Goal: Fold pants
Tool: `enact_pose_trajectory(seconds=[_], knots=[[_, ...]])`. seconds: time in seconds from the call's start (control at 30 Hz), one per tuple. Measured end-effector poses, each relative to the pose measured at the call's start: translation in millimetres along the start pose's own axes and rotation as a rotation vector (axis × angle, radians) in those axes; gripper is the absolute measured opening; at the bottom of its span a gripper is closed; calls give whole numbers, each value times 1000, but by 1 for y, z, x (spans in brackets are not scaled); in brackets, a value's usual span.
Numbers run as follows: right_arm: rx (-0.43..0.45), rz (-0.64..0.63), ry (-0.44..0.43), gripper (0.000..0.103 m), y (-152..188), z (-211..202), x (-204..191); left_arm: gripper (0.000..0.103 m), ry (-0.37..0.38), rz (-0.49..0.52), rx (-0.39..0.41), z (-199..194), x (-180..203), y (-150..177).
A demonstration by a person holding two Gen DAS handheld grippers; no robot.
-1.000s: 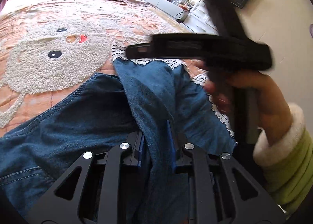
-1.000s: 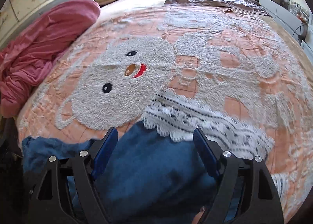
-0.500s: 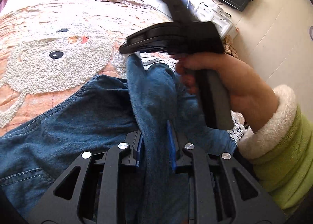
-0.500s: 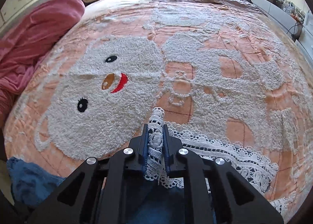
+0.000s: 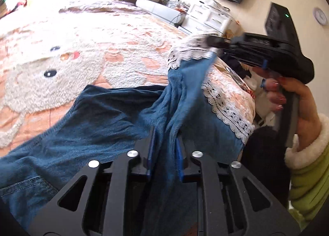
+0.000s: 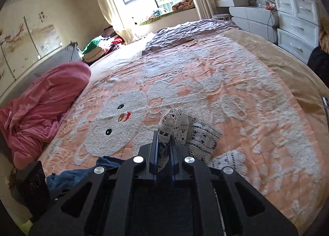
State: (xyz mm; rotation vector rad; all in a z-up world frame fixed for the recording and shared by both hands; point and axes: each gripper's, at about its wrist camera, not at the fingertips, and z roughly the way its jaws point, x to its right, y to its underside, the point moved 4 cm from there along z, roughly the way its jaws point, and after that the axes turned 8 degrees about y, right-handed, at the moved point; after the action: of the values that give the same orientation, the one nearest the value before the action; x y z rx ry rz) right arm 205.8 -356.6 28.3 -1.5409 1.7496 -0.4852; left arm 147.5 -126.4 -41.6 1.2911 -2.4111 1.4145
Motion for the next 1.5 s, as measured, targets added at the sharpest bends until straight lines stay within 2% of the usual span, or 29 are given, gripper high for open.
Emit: enact_pose_trajectory(seconds=[0.23,0.37,0.63,0.83,1.0,1.2,1.3,1.33,1.5], knots=[[-20,118,10,8,52,-45,46,9,-42,162,-14,-5,25,11],[-53,165,38,8,82,-58,65,9,-25,197,-49,-1,36,20],[-137,161,93,8,119,-63,75,9,-55,243,-116,9,37,32],[-176,160,111,7,131,-64,80,9,-59,266,-125,3,45,38],[-207,133,153,8,136,-61,82,9,-63,343,-199,11,55,52],[-236,127,166,8,141,-58,87,9,-51,362,-261,21,56,63],[-248,125,180,14,142,-61,91,9,-52,359,-273,26,54,63],[-242,126,183,19,141,-65,93,9,-52,358,-273,26,54,63],[-129,103,201,22,126,-93,90,9,-55,364,-275,28,54,65]])
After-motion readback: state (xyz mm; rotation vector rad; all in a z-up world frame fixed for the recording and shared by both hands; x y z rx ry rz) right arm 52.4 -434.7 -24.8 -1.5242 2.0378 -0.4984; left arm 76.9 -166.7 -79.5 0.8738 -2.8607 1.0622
